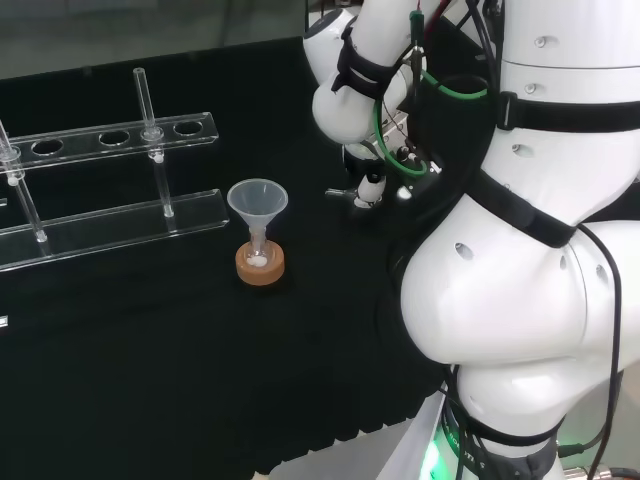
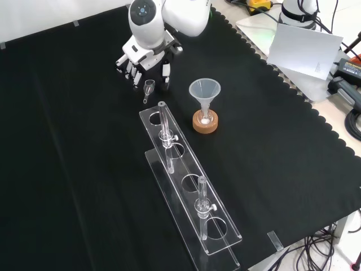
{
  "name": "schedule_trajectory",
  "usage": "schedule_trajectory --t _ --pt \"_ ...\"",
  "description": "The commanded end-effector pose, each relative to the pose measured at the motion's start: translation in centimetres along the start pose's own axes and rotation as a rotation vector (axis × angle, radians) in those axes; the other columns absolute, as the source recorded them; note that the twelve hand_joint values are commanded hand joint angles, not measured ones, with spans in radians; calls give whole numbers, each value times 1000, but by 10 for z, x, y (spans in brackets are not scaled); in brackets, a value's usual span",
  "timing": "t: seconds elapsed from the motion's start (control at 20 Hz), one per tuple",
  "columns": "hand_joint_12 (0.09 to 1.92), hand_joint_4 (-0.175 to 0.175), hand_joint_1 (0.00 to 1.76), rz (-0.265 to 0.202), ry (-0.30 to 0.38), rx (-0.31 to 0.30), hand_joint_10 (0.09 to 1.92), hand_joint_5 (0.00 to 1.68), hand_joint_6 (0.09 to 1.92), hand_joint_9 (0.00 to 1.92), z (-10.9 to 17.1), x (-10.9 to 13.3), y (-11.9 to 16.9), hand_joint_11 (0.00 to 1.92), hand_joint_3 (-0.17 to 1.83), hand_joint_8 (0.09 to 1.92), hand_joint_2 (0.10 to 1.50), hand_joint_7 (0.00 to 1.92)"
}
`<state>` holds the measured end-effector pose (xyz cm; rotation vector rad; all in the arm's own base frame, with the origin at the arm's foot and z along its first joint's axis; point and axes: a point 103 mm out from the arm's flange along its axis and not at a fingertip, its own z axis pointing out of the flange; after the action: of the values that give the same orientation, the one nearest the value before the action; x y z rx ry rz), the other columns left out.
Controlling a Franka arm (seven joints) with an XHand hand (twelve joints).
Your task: Put the weighing funnel back on the table.
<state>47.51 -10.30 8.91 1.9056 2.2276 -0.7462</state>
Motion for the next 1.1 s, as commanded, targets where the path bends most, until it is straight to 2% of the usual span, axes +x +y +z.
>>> schedule_trajectory --t 0.05,0.35,0.6,0.95,1.1 --pt "1500 102 665 14 -48 52 87 646 421 853 -9 8 -13 1 456 87 598 1027" --pt "1453 75 583 61 7 76 87 539 281 744 -27 3 -28 0 342 87 631 875" --pt "1353 60 478 83 85 95 87 398 99 515 -47 -8 -35 0 259 87 646 627" --pt "1181 50 368 97 156 90 87 215 87 267 -69 -16 -39 0 184 87 651 389" --pt "1063 43 315 129 183 80 87 112 87 161 -92 -24 -40 0 134 87 648 283"
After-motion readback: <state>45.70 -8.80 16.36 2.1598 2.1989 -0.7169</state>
